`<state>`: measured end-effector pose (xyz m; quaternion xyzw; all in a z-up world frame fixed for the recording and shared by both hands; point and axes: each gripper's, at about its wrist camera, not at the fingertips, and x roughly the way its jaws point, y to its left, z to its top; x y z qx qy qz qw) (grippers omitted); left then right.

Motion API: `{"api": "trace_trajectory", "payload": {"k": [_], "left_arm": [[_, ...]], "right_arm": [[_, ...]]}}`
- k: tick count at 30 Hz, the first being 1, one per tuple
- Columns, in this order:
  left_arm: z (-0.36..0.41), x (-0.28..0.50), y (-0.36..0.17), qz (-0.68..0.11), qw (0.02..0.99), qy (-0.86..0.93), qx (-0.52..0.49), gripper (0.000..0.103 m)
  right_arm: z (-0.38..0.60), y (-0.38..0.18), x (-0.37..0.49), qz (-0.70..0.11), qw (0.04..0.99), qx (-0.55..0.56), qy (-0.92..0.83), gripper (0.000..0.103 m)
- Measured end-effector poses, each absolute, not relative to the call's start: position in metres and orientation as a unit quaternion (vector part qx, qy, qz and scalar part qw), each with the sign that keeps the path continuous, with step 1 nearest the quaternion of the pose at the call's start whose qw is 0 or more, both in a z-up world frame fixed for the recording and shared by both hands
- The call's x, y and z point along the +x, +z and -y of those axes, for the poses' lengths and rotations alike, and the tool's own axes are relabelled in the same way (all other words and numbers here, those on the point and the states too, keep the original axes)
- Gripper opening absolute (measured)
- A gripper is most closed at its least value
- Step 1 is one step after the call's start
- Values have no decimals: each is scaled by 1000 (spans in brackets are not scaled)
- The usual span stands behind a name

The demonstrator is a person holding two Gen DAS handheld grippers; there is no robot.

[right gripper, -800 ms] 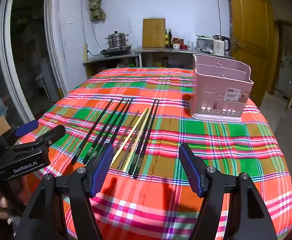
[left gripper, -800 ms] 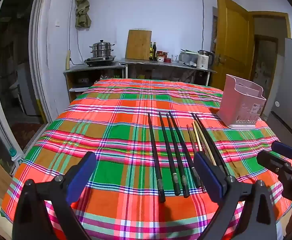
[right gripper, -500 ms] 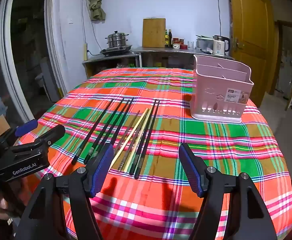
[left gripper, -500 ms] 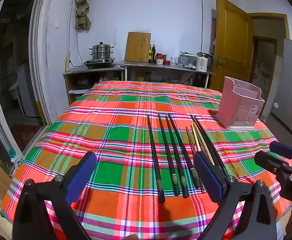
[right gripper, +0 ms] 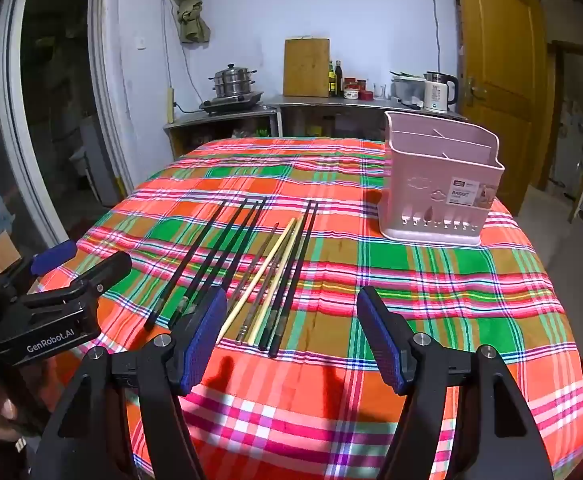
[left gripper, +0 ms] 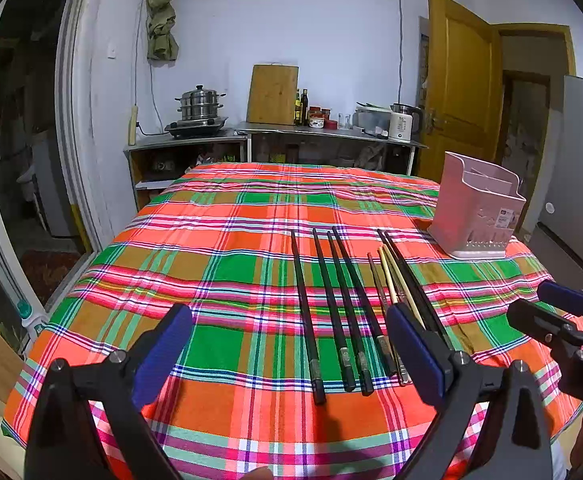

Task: Organize utensils

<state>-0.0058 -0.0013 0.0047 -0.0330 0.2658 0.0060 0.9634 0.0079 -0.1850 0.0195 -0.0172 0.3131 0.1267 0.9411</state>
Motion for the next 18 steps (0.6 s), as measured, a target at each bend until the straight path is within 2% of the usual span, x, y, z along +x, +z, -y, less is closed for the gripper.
{"api": "trace_trajectory", "payload": {"k": [18], "left_arm": [[4, -6, 6, -265, 964, 4, -31, 99]], "right_arm": [[185, 21, 8, -312, 941, -16, 126, 68]]}}
